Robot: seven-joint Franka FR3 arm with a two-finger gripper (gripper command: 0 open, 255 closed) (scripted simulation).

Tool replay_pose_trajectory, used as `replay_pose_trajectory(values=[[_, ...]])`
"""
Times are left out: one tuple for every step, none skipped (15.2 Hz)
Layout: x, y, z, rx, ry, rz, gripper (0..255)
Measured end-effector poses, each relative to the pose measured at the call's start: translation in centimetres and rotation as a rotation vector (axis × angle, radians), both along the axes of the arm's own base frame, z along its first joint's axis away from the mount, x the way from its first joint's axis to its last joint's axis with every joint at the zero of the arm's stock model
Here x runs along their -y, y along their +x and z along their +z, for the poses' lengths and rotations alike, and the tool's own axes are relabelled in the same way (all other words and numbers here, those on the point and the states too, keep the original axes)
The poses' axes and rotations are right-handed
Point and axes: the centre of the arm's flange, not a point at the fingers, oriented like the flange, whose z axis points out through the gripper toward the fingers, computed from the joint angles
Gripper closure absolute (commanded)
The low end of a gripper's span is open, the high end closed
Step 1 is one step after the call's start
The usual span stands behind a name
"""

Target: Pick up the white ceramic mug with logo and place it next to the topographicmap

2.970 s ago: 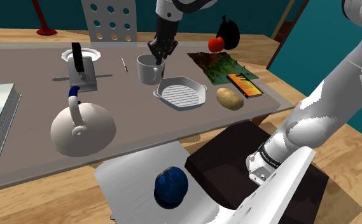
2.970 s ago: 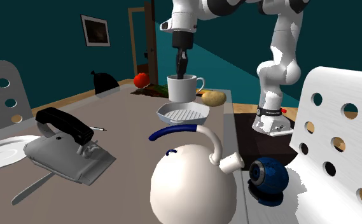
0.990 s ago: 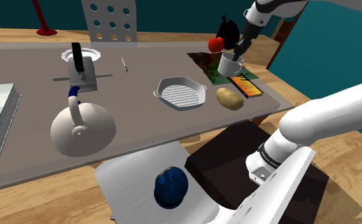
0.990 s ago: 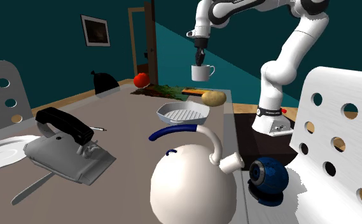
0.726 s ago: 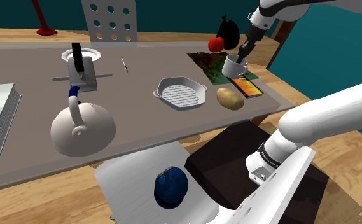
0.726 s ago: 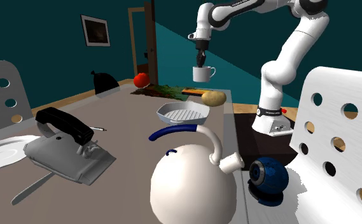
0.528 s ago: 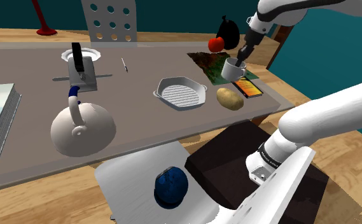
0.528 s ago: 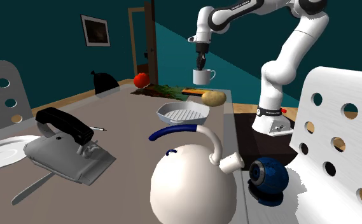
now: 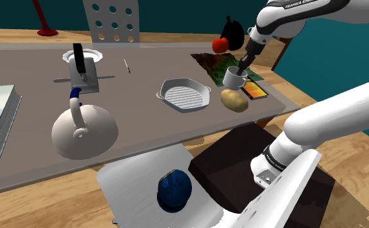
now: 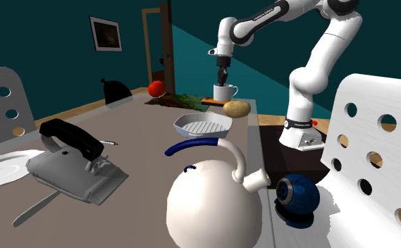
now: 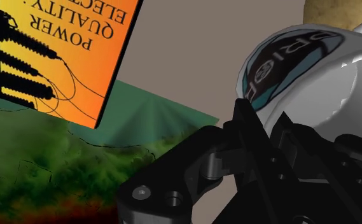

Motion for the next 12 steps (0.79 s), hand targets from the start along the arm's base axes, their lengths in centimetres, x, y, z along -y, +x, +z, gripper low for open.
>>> replay_pose_trajectory(values=[[0.1, 0.0, -0.4, 0.003, -0.001, -0.001, 255], [0.0, 0.0, -0.8, 0.006, -0.001, -0.001, 255], [0.0, 0.1, -1.3, 0.007, -0.002, -0.002, 255], [0.0, 0.1, -1.7, 0.009, -0.002, -0.002, 255], [0.1, 0.1, -2.2, 0.010, -0.003, -0.002, 255], [0.1, 0.2, -2.7, 0.009, -0.003, -0.002, 255], [0.2, 0.1, -3.3, 0.009, -0.003, -0.002, 255], [0.3, 0.1, -4.0, 0.008, -0.002, -0.002, 255], [0.1, 0.1, -4.4, 0.008, -0.002, -0.002, 255], [0.1, 0.0, -5.0, 0.008, -0.002, -0.002, 255], [0.1, 0.0, -5.5, 0.008, -0.002, -0.002, 255], [0.1, 0.0, -6.0, 0.008, -0.002, -0.002, 255]])
